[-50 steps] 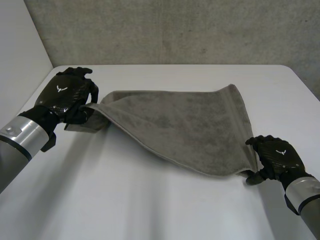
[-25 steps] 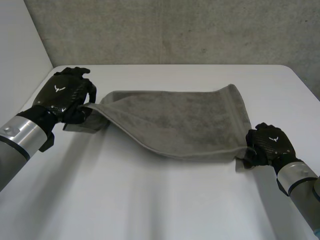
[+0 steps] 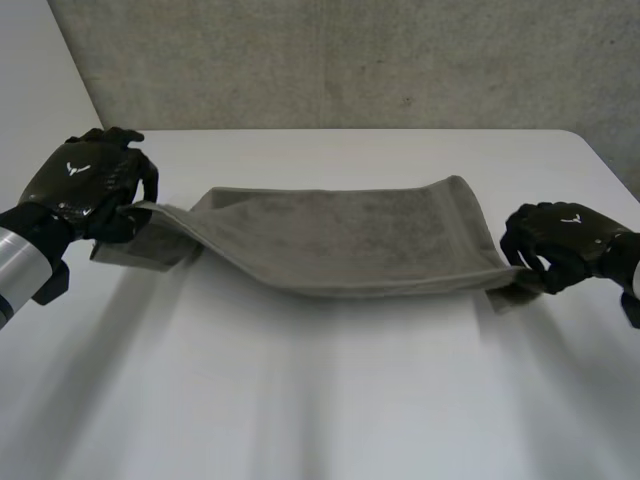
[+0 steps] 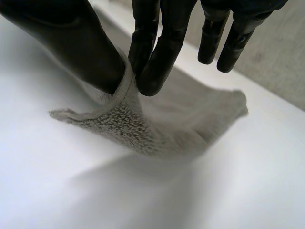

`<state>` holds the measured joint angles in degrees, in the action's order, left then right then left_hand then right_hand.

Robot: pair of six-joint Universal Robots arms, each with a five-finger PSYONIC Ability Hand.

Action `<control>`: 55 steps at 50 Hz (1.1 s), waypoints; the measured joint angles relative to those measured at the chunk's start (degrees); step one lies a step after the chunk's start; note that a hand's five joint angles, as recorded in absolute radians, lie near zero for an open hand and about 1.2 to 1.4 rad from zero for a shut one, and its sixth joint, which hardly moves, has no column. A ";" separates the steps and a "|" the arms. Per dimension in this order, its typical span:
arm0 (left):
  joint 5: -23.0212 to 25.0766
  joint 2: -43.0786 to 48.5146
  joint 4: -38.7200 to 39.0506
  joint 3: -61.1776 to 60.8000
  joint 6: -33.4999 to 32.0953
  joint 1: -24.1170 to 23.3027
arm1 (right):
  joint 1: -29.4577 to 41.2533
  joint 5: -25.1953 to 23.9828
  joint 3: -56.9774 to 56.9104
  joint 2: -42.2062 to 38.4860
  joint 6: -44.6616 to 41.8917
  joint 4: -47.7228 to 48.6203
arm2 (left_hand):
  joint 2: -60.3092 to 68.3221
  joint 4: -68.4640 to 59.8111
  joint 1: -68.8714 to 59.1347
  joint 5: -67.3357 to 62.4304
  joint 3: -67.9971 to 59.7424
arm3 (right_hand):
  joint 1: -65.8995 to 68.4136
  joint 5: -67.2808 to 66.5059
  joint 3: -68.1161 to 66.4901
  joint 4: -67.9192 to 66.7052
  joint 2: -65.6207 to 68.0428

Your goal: Fold the towel.

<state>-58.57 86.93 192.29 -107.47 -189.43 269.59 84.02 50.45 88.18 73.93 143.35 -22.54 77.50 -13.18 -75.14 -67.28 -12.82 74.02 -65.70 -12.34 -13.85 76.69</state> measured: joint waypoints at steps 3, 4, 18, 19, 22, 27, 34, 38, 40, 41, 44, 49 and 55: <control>0.05 0.28 -0.67 0.19 -1.11 0.74 | 0.21 1.98 -3.83 -2.01 -4.99 -4.59 | 0.00 0.00 0.00 0.00 0.00 | 0.00 0.00 0.00 0.00 0.00; 0.06 0.62 -0.88 0.47 -1.92 1.07 | 0.78 3.05 -6.24 -3.36 -7.19 -6.41 | 0.00 0.00 0.00 0.00 0.00 | 0.00 0.00 0.00 0.00 0.00; -5.05 17.54 13.32 22.55 -7.97 -4.73 | 12.35 9.33 -31.97 -12.77 -9.34 23.03 | 0.00 0.00 -0.17 0.00 0.00 | 0.03 -0.01 0.00 0.00 0.02; -5.83 18.24 14.52 24.16 -7.77 -5.25 | 12.71 10.19 -33.21 -12.64 -8.59 26.26 | 0.00 0.00 -0.17 0.00 0.00 | 0.04 0.00 0.00 0.00 0.03; -10.09 20.72 20.42 32.25 -6.06 -7.47 | 13.86 13.71 -37.71 -10.85 -3.38 39.25 | 0.00 0.00 -0.18 0.00 0.00 | 0.08 -0.01 0.00 0.00 0.05; -14.13 19.93 26.10 40.62 -0.12 -8.74 | 14.01 13.93 -39.66 -6.24 9.62 49.29 | 0.00 0.00 -0.18 -0.03 0.00 | 0.19 -0.71 0.00 0.00 0.20; -13.74 16.46 27.46 38.80 6.69 -8.08 | 12.66 6.07 -31.42 -2.85 17.26 47.56 | 0.00 0.00 -0.18 -0.29 0.00 | 0.21 -0.72 0.00 0.00 0.21; -10.87 16.63 27.49 33.38 6.13 -7.65 | 11.00 0.92 -24.35 -1.93 16.95 45.81 | 0.00 0.00 -0.18 -0.31 0.00 | 0.22 -0.72 0.00 0.00 0.22; -8.71 17.36 27.46 30.13 4.49 -7.23 | 10.07 -2.08 -20.18 -1.83 16.04 45.24 | 0.00 0.00 -0.19 -0.31 0.00 | 0.22 -0.72 0.00 0.00 0.22; -7.28 17.84 27.40 28.04 3.16 -6.82 | 9.51 -3.78 -17.77 -1.85 15.34 45.03 | 0.00 0.00 -0.19 -0.31 0.00 | 0.22 -0.72 0.00 0.00 0.22; -3.66 18.97 27.23 22.66 -0.65 -5.46 | 8.00 -7.60 -11.76 -2.09 13.10 44.73 | 0.01 0.00 -0.19 -0.31 0.00 | 0.23 -0.72 0.00 0.00 0.22; 2.30 21.39 26.95 13.04 -8.00 -3.25 | 5.37 -11.35 -2.29 -3.72 7.95 44.40 | 0.01 0.00 -0.19 -0.31 0.00 | 0.24 -0.72 0.00 0.00 0.22; 5.43 24.03 26.52 6.36 -13.99 -1.91 | 3.14 -12.43 5.21 -6.78 0.95 42.25 | 0.01 0.00 -0.19 -0.31 0.00 | 0.24 -0.72 0.00 0.00 0.22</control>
<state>-53.14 110.96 218.81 -101.11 -203.42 267.67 87.16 38.02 93.39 67.14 144.30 19.71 77.51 -13.18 -75.34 -67.60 -12.82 74.26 -66.42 -12.33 -13.85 76.91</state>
